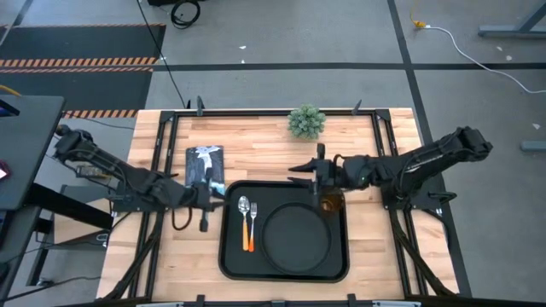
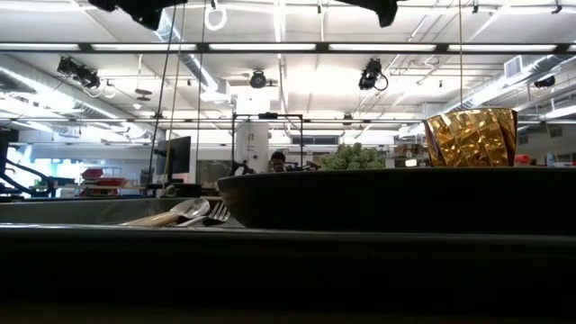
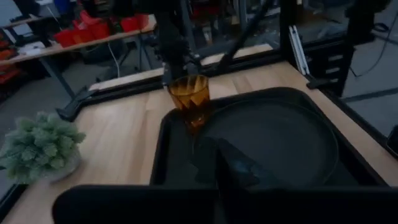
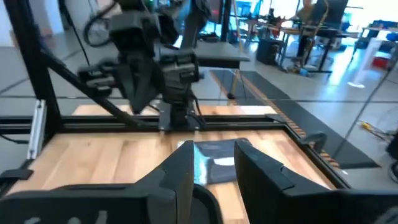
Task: Pick and place plate/cup/fork/spoon on tray
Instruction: Return to Home Position
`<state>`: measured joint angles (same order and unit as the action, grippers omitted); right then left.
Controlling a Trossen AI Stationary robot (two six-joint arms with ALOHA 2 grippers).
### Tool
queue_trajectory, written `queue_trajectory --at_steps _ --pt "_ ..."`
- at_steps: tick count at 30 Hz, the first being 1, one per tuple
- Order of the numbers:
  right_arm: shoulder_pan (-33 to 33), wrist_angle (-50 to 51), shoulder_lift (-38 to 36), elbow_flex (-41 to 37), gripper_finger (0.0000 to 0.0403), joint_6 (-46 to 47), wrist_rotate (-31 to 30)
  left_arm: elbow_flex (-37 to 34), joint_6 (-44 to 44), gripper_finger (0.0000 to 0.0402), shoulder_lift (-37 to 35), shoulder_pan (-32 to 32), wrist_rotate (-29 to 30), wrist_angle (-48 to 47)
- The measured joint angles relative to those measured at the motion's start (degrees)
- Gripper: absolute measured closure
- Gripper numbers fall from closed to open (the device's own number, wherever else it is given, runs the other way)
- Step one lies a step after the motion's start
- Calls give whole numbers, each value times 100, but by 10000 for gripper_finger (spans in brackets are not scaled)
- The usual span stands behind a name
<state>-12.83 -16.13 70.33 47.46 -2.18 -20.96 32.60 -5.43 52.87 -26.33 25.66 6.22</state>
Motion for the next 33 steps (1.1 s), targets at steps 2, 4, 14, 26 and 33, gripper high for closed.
queue_trajectory --at_steps 2,4,14,26,33 --pt "92 -28 -57 -24 282 -12 177 -244 15 390 -286 76 -8 -24" --pt "130 -41 -129 -24 282 -50 264 -444 23 392 -516 153 -29 104" --pt "417 422 -690 -18 282 -546 546 -1352 462 396 -1805 440 14 442" --pt "1393 -507 -972 -1173 282 -51 1570 -2365 745 396 -2710 529 45 1593" --pt "1565 -1705 -1437 -2109 282 329 1610 -2396 515 396 -3069 530 47 1535"
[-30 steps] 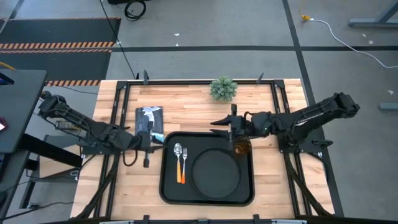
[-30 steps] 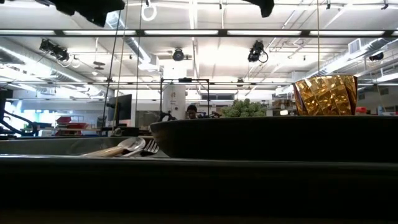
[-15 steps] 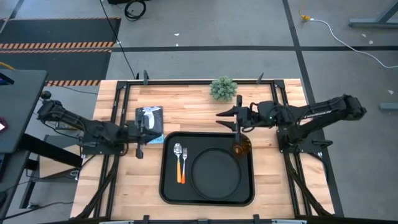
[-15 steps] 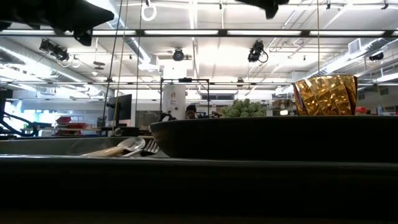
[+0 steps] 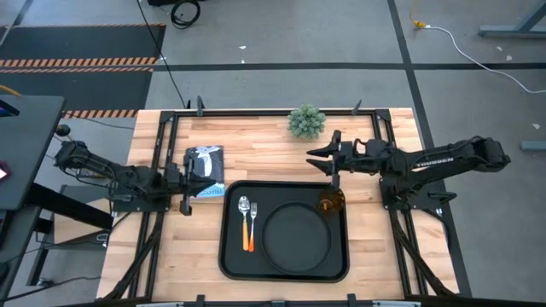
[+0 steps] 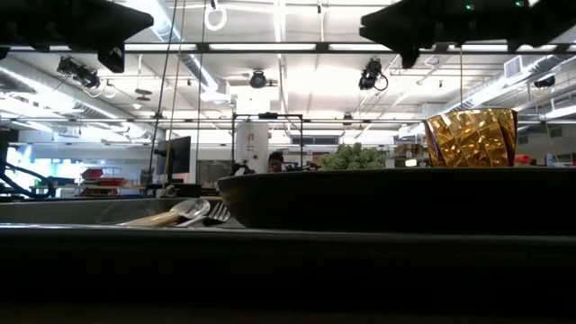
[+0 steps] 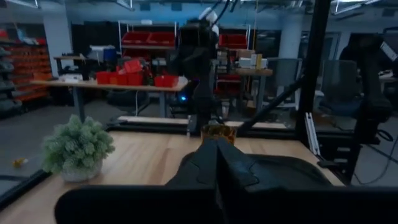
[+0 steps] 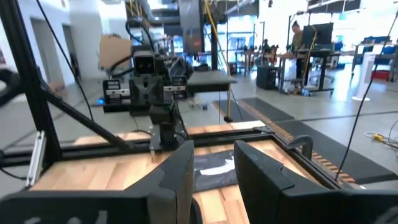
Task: Pick and place plate/cup/fork/spoon on tray
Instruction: Return to Home Position
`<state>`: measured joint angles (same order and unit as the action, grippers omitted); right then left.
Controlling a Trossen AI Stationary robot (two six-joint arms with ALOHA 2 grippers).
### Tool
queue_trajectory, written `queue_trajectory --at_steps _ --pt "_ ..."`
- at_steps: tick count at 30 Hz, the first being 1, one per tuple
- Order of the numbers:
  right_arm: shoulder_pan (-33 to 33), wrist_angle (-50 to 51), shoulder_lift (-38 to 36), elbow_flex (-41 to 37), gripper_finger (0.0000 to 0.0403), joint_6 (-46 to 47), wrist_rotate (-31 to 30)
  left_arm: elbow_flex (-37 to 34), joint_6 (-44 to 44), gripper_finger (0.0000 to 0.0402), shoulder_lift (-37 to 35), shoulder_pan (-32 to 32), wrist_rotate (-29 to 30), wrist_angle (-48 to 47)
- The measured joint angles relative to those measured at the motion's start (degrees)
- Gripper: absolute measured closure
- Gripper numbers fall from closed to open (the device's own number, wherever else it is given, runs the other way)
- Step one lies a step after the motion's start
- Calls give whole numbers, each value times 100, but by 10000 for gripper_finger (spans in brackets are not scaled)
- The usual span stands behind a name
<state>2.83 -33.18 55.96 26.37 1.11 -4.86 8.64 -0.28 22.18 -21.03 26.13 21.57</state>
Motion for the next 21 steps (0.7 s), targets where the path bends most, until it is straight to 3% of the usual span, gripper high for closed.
queue_trajectory --at_steps 10,21 --pt "1 -872 -532 -591 282 236 -153 0 -338 396 -661 634 -296 -399" --pt "0 -1257 -539 -851 282 345 -157 2 -290 396 -947 1589 -786 -855"
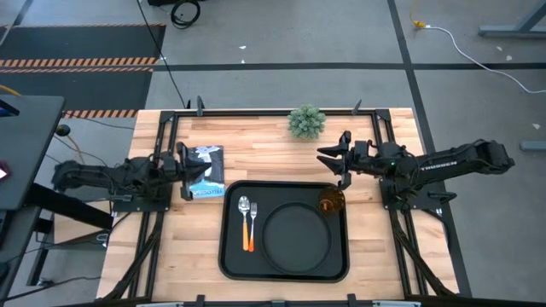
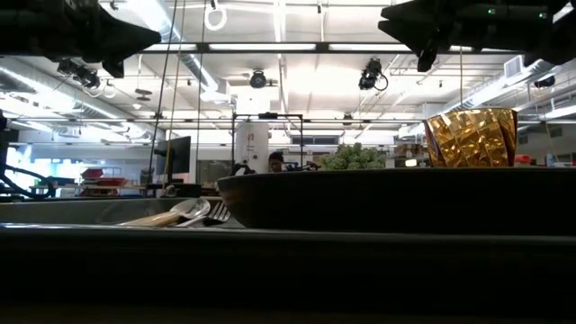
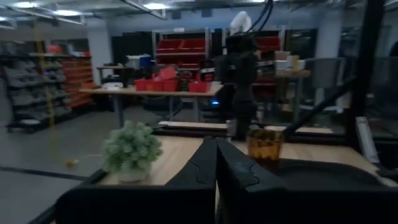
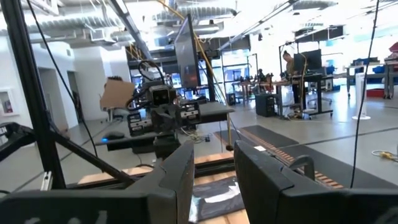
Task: Pick and place plate/cup/fork/spoon on tray
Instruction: Return to Home Position
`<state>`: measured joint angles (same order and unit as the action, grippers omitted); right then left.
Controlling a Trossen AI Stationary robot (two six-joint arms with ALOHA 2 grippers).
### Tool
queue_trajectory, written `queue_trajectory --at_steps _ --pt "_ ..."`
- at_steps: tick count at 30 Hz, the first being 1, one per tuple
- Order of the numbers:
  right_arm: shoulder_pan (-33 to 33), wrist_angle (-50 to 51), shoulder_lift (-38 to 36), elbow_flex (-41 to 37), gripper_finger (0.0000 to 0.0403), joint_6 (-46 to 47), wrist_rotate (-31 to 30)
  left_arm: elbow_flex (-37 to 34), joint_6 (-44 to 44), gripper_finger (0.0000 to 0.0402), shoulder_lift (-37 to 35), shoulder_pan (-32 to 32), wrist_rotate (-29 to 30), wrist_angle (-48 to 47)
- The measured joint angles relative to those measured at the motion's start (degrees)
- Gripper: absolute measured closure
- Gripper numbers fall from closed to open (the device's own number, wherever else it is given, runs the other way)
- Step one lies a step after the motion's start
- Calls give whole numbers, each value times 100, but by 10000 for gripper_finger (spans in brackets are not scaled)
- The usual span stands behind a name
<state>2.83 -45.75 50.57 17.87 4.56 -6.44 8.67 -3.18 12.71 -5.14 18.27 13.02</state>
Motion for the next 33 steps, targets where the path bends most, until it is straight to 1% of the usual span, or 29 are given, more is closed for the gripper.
queue_trajectory --at_steps 2,5,10,13,17,23,33 --pt "0 -123 2 -94 282 16 0 0 134 396 -4 74 -228 -21" --pt "0 -480 0 -273 282 2 0 0 266 396 -2 83 -369 -59" --pt "14 -1196 -20 -653 282 -8 -21 0 234 396 -187 86 -337 31" --pt "71 -1279 -156 -789 282 28 -149 4 122 396 -452 86 -291 45" --pt "168 -1277 -436 -915 282 114 -157 4 96 396 -809 86 -290 -125" --pt "268 -950 -929 -966 282 104 -144 4 175 396 -1277 85 -288 -718" --pt "554 307 -1685 -968 282 593 -137 4 218 396 -1248 84 -180 -874"
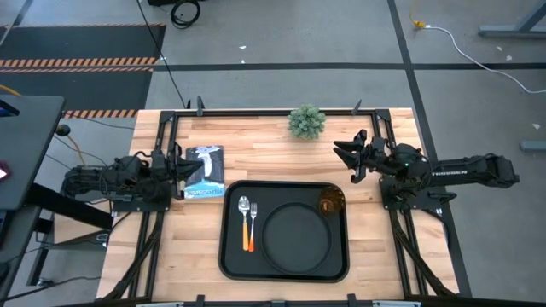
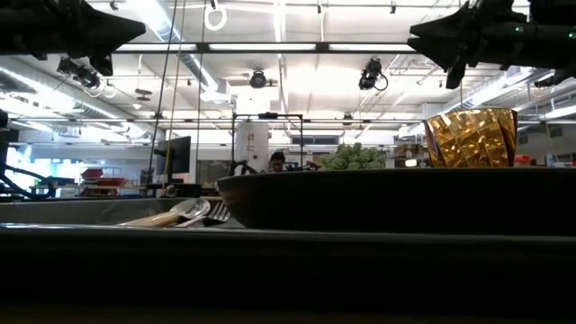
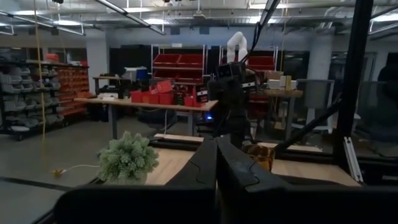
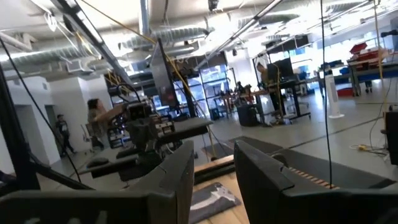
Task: Pick and place plate/cup/fork/spoon on tray
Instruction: Return to Home Position
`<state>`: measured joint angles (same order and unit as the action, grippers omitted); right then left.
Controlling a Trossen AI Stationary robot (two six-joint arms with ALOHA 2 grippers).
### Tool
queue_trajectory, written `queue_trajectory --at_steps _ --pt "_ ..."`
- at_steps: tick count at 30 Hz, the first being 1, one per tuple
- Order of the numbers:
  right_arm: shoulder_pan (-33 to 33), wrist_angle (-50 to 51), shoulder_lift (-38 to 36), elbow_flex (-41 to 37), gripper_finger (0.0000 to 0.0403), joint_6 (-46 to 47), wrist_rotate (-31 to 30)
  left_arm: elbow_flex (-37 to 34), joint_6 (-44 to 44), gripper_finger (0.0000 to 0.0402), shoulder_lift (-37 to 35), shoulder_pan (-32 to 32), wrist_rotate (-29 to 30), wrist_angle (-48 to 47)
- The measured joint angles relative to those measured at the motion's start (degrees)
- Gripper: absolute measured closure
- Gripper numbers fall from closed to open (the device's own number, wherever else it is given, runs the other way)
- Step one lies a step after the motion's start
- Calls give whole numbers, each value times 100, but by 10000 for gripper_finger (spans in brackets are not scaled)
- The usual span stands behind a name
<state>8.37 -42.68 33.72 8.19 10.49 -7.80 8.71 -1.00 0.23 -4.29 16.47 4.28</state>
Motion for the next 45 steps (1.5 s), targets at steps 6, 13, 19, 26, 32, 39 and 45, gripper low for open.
queue_trajectory --at_steps 6,13,19,26,32,39,45 --pt "41 576 -440 0 282 -220 38 0 71 396 0 -7 0 -49" --pt "41 1061 -727 0 282 -318 38 -297 317 396 0 -7 -2 15" --pt "41 1381 -728 -3 282 -306 38 -739 488 396 0 -7 -5 554" --pt "39 1040 -728 -312 282 -216 8 -820 513 396 2 -6 -128 814" --pt "39 461 -728 -769 282 -104 -44 -822 575 396 2 -7 -136 799" --pt "45 383 -798 -782 282 -283 -110 -824 636 396 2 -7 -249 779" --pt "39 423 -835 -782 282 -306 9 -826 668 395 2 -7 -265 723"
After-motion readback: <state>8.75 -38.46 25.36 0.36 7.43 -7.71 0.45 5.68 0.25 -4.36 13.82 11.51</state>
